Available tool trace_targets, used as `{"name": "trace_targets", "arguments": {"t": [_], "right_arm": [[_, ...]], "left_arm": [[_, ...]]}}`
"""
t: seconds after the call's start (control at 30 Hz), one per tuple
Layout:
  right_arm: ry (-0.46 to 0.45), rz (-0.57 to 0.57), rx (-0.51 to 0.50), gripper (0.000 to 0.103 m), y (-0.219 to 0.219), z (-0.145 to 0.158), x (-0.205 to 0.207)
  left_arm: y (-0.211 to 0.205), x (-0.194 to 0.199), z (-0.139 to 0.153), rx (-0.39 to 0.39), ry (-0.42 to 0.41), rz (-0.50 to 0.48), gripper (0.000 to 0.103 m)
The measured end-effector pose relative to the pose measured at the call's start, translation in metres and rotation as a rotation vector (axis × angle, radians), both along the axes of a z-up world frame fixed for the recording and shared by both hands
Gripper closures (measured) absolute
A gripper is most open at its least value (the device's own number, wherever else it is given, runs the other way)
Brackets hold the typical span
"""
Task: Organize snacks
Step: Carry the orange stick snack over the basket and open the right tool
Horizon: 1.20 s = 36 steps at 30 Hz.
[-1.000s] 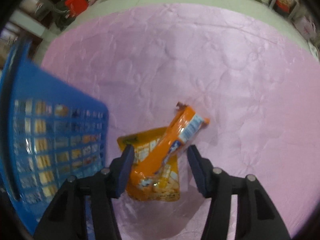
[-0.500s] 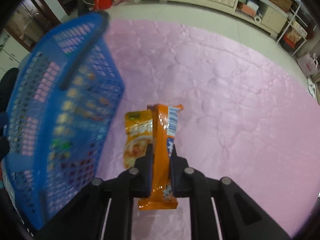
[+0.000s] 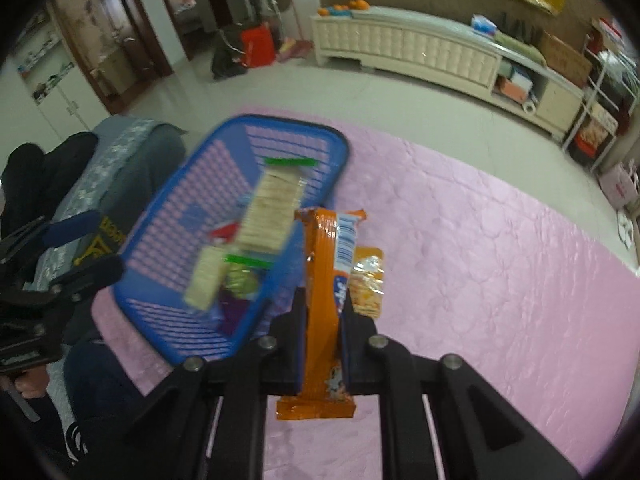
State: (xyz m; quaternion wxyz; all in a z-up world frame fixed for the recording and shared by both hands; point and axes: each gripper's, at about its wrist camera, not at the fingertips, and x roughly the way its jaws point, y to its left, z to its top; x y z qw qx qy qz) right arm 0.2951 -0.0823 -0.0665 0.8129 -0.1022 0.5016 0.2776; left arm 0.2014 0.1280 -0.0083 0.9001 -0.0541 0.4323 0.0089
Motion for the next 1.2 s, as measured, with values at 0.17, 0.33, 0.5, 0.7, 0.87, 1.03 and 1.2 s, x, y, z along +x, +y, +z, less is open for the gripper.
{"name": "trace_targets", "arguments": {"t": [0.17,0.33,0.5,0.7,0.87,1.03,1.2], "right_arm": [[-0.029,0.062,0.013,0.086,0.025,0.018,-0.016],[-0.021,0.097,0.019,0.086,0.049,0.017,-0.018],[-0.014,0.126,-0.002,0.086,0.072,0.010,-0.021],[0.007,0.158,-0.036,0.086,0.096,-0.005,-0.023],[0.027,0.164,-0.054,0.086,0.102,-0.017,-0.023],[0.027,0.184,-0.075,0.086,0.105,-0.021,-0.025],[0.044,0.174,-0.065,0.054,0.100,-0.016,-0.028]], "left_arm": [[0.011,-0.011,0.008,0.001,-0.019,0.017,0.033],[0.022,-0.021,0.008,0.011,-0.023,0.027,0.033],[0.040,-0.026,0.004,-0.032,-0.027,0.043,0.033],[0.052,-0.023,-0.008,-0.054,-0.002,0.046,0.033],[0.057,-0.025,-0.013,-0.060,0.003,0.053,0.033],[0.058,-0.031,-0.011,-0.066,0.007,0.071,0.033],[0.055,-0.037,-0.009,-0.059,0.007,0.067,0.033]]}}
